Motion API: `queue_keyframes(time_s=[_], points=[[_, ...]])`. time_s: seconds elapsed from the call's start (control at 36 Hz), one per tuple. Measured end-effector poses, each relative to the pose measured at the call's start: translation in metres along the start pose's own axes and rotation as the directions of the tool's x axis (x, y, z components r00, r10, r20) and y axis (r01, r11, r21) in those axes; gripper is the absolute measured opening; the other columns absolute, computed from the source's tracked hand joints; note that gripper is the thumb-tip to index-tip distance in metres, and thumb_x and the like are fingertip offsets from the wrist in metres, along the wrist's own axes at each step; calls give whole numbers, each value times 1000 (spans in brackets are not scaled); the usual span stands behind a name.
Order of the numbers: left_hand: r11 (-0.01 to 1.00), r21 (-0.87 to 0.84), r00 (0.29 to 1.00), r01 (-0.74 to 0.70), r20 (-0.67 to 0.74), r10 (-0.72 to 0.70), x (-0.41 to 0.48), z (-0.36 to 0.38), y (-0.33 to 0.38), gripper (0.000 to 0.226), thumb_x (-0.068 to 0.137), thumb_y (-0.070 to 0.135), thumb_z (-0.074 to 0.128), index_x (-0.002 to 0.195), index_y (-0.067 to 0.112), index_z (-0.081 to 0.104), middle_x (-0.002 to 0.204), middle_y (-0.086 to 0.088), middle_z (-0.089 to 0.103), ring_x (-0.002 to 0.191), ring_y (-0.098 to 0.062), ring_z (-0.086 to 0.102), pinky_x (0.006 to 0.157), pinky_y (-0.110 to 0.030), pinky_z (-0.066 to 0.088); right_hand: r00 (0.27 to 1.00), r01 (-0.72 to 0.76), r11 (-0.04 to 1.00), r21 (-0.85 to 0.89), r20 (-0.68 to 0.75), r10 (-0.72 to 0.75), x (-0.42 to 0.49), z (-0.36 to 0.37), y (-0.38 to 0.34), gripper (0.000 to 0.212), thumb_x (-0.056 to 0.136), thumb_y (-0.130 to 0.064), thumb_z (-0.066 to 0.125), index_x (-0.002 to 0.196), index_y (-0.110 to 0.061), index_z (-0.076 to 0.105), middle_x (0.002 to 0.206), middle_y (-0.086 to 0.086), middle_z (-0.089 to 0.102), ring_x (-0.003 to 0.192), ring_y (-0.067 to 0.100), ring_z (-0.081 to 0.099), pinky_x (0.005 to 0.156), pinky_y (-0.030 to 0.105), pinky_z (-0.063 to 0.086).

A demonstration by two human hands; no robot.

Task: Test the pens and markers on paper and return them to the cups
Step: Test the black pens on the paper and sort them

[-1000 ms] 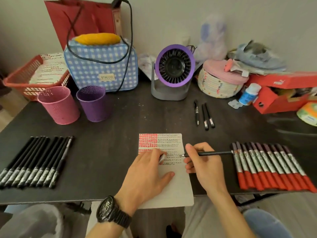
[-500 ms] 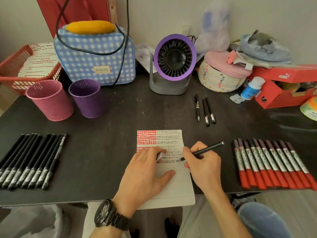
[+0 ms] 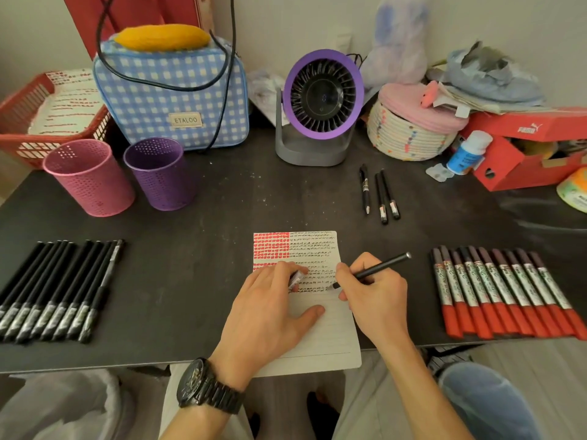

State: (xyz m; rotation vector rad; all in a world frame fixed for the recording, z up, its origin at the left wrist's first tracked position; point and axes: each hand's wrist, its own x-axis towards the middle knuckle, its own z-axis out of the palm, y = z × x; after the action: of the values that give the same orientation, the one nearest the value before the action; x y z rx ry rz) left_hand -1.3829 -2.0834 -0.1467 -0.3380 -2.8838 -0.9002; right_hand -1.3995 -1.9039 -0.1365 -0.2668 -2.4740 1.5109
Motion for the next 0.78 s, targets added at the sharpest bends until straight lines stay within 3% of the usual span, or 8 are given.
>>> queue_keyframes(time_s=[0.36,0.78], points=[[1000,-23,1000,-4,-3,4,0,-1,2,52,79,64,66,121,38,49,114,23,58,108,1,43,90,-14,28,1000,6,1000,11,-12,-5,0,1,1,34,90,-19,73,61,-23,55,49,-4,65,45,6,61,49,11,43],[1000,-26,1000,1,4,-1,0,0,0,54,78,71,57,122,41,44,119,23,57,110,1,42,92,-18,30,1000,25,1000,1,-17,-25,-1,-1,1,35,90,-18,72,60,-23,56,50,-5,65,47,5,61,51,12,45]])
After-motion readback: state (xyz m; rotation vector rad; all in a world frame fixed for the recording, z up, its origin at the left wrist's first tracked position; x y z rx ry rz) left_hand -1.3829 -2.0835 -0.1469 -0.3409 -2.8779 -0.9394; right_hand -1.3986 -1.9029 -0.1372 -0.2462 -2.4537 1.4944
